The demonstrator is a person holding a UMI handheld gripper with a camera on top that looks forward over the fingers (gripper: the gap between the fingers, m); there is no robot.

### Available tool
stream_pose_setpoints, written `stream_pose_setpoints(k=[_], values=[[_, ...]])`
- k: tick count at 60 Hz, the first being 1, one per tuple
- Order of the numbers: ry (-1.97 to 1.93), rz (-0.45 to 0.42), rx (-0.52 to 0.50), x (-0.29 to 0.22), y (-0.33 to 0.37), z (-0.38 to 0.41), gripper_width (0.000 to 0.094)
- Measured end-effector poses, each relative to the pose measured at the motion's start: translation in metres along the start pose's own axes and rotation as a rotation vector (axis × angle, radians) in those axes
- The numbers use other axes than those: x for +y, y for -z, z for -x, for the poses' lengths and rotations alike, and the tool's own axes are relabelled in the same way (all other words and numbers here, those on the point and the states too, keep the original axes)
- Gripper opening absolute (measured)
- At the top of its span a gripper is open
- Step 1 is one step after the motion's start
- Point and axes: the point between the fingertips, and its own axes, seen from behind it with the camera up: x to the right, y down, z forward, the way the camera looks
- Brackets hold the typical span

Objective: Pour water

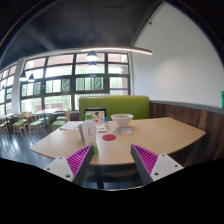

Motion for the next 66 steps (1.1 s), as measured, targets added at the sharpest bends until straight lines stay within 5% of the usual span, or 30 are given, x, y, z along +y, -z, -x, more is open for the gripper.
stream_pose_setpoints(k=[30,49,52,55,66], values=[[0.038,-0.018,-0.099,0.026,-0.073,0.088,0.0821],[0.059,-0.106,0.055,-0.002,-0.193,0.093,0.0783],[0.038,-0.099,0.054,-0.002,-0.207,0.094,0.0715],[0.034,-0.060,0.060,0.009,-0.220,0.093,0.0453],[0.013,-0.079,0.060,0.009,-0.226,0.092,0.0345]])
